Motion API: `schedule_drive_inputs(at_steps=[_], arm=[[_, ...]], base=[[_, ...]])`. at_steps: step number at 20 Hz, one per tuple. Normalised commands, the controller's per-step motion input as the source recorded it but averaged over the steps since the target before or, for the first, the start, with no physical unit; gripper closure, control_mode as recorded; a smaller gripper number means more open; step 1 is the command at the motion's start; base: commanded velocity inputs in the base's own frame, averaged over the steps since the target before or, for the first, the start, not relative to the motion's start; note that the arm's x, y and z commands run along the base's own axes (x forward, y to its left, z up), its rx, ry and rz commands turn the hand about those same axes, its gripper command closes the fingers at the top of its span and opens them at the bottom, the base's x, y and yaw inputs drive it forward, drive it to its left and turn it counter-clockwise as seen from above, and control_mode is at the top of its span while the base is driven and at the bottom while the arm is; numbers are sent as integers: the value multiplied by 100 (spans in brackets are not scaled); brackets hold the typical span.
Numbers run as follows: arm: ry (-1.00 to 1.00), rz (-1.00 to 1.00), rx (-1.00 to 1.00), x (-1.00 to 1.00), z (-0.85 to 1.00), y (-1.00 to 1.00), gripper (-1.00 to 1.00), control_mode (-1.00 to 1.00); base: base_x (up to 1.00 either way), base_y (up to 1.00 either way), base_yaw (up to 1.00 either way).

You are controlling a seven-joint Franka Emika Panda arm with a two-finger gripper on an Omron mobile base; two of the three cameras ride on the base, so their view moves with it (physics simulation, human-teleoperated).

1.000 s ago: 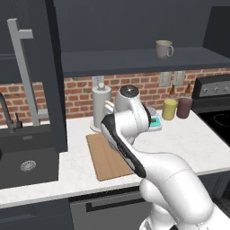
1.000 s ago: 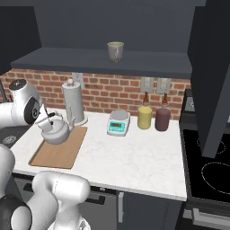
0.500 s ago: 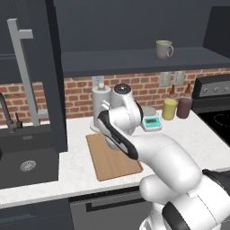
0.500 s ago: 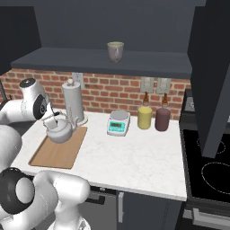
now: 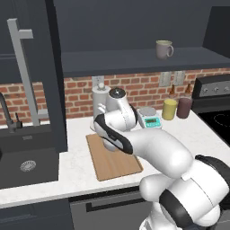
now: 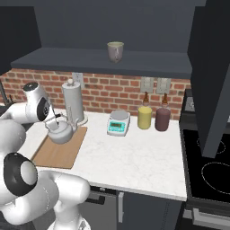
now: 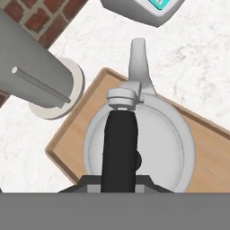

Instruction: Pick the kettle from the counter and place it on the tray. Then pick the mug from the cabinet and place it on the tray. Then close the cabinet doors.

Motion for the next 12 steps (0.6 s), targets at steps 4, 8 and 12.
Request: schedule_drive_inputs(at_steps=[4,8,12], arm=[[0,0,0,27,-11,2,100,-100],[0,0,0,27,-13,0,100,-100],[0,0,0,29,-14,3,100,-100]], base=[[0,0,0],[0,0,0],[0,0,0]])
